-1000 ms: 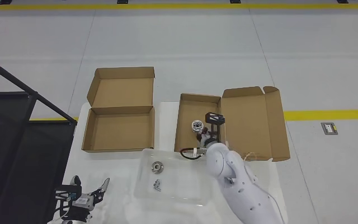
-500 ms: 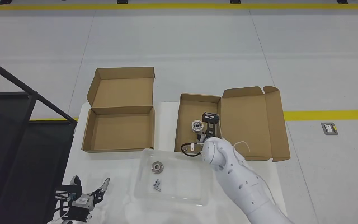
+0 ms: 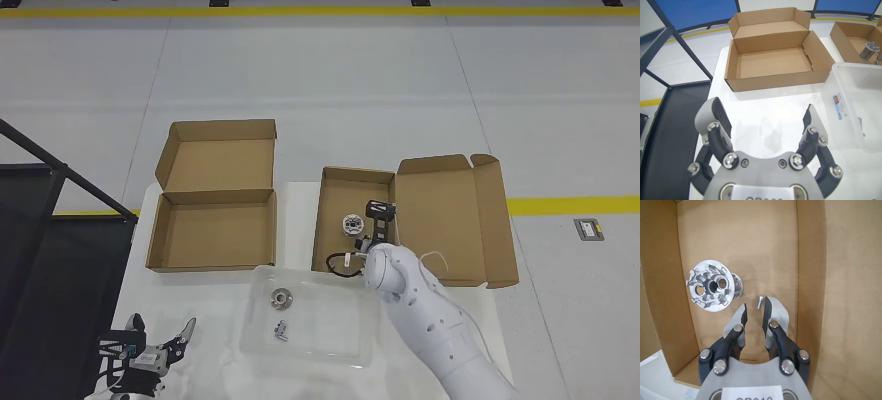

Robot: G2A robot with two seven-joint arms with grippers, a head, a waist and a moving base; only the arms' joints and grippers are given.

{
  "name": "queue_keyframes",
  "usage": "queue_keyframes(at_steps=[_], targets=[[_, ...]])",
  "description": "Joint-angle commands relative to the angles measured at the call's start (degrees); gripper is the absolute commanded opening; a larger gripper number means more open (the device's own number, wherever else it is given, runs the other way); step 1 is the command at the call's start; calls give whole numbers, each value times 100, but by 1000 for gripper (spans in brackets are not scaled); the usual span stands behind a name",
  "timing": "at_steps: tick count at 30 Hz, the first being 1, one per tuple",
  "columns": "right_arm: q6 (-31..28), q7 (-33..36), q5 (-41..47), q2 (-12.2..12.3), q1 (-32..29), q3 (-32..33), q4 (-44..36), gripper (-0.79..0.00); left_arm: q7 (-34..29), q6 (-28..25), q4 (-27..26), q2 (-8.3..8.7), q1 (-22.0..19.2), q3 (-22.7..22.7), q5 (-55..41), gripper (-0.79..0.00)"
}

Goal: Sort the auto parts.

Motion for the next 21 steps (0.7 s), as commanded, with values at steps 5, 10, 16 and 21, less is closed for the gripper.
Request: queue_keyframes(at_steps=[5, 10, 16, 21], targets=[[40, -1, -85, 8, -73, 81, -143, -557, 0, 0, 0, 0, 0, 0, 0, 0], [47, -70, -181, 50, -244, 227, -508, -560, 0, 0, 0, 0, 0, 0, 0, 0], [-195, 98, -373, 175, -792, 483, -1597, -551, 0, 0, 0, 0, 0, 0, 0, 0], [-651, 525, -625, 317, -1478, 694, -2857, -539, 0, 0, 0, 0, 0, 0, 0, 0]])
